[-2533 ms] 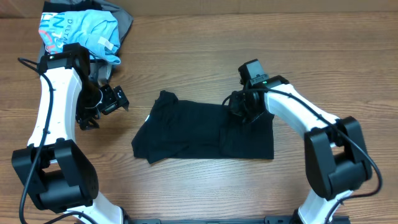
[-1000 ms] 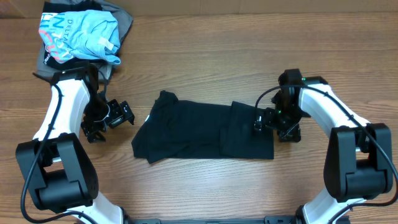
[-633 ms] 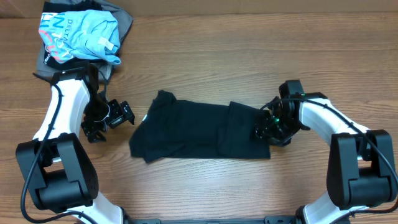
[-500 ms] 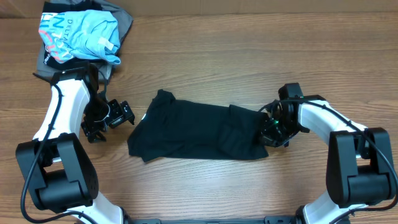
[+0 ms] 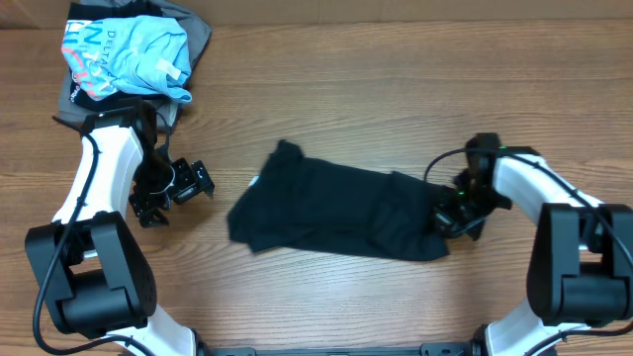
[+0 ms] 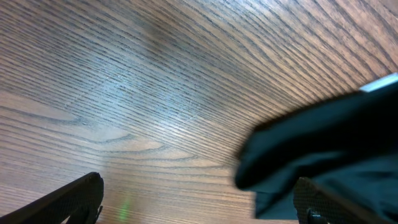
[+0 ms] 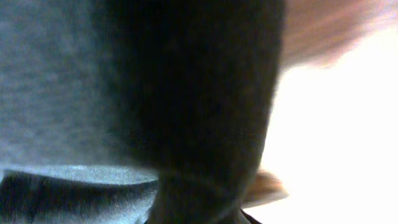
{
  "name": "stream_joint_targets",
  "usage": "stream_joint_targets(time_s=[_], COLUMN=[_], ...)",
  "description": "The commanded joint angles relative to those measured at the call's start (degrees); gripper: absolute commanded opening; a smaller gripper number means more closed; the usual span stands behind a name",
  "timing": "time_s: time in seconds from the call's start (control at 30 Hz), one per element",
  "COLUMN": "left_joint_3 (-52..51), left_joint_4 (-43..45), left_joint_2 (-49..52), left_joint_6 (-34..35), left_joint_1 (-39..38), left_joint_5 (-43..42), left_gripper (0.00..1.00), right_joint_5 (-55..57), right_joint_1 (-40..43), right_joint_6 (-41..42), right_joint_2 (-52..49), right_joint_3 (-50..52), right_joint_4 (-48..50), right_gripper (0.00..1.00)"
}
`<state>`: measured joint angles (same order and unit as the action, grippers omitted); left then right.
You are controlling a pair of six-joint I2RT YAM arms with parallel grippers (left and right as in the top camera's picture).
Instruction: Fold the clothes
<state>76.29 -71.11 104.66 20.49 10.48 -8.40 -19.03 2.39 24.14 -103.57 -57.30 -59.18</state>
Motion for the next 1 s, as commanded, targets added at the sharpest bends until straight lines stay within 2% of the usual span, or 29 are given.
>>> stream_joint_targets(time_s=[0.0,0.2,0.37,0.6,0.8,0.83,0.87,0.93,0.97], left_joint_3=[-0.1,-0.1,-0.1,-0.1,-0.1,-0.1,-0.1,-0.1,-0.1], left_joint_4=[-0.2,0.7,3.2,7.8,11.0,11.4,12.0,13.5,14.3], left_joint_2=[0.2,0.2,0.2,0.2,0.2,0.2,0.2,0.2,0.2], left_joint_6=[-1.2,-1.4,-4.7,-11.0,-11.0,-10.8,-10.4,-9.1,-8.8], left_joint_1=[-0.5,-0.6,-2.1,-8.7,-15.8,-16.7,-17.7,-19.7,-20.6], left_joint_5=[-0.7,-4.1,-9.3,-18.3,-18.6,-18.6,-18.6,-18.6,-18.6], left_gripper=[1.00,1.00,1.00,1.00,1.00,1.00,1.00,1.00,1.00], right_joint_5=[11.5,15.8,16.0,17.1,17.6,17.6,17.7,17.7,17.7], right_joint_1=[4.1,6.0,5.3,5.1,5.1,5.1,5.1,5.1,5.1], right_joint_6=[5.2,7.7,7.4,5.9,5.9,6.0,6.2,6.2,6.2], right_joint_2=[0.6,5.0,8.9,9.3,9.2,9.2,9.2,9.2,9.2], right_joint_3=[-3.1,-6.5,-8.9,-7.5,-5.5,-5.2,-5.1,-4.9,-4.9], right_joint_4=[-3.0,-8.2,-9.9,-8.7,-6.4,-6.2,-6.1,-5.9,-5.9], right_gripper=[0.04,0.04,0.04,0.04,0.05,0.11,0.26,0.92,1.00])
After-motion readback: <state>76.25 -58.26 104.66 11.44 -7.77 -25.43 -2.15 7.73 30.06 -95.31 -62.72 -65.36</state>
